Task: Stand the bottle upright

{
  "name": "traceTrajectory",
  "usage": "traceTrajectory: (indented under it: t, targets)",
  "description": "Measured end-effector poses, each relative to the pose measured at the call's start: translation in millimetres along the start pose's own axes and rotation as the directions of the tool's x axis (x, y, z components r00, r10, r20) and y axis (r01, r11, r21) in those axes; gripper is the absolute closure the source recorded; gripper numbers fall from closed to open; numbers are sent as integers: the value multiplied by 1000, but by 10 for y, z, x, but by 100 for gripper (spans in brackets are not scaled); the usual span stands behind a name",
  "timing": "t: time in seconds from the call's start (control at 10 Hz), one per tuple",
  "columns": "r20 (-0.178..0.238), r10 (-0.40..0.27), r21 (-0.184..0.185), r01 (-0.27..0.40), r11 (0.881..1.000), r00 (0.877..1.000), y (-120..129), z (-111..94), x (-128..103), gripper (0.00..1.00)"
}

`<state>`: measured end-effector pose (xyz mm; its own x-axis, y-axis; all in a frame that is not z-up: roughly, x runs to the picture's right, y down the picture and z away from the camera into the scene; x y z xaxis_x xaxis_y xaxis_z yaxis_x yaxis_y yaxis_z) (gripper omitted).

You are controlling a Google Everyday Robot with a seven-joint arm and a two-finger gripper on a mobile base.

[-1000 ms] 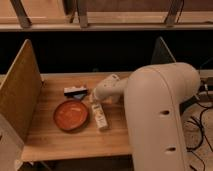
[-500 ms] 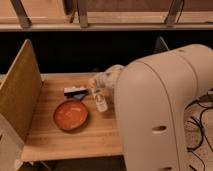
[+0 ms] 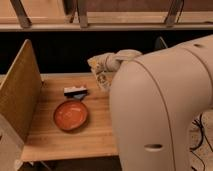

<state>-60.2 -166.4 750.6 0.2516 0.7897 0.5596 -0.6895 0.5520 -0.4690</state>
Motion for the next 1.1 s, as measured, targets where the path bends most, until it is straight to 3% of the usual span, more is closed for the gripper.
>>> traceTrajectory:
  t: [0.1,0.2,0.6,1.1]
  targets:
    - [29,-16,-8,16,1000,999,-1,-31,-82,95]
    - [96,-48,-16,49,999,994,-19,-114,-262,95]
    - [96,-36,-29,39,999,995,40,-71,-227,95]
    - [123,-6,-99,18,995,992,381,68,-42,95]
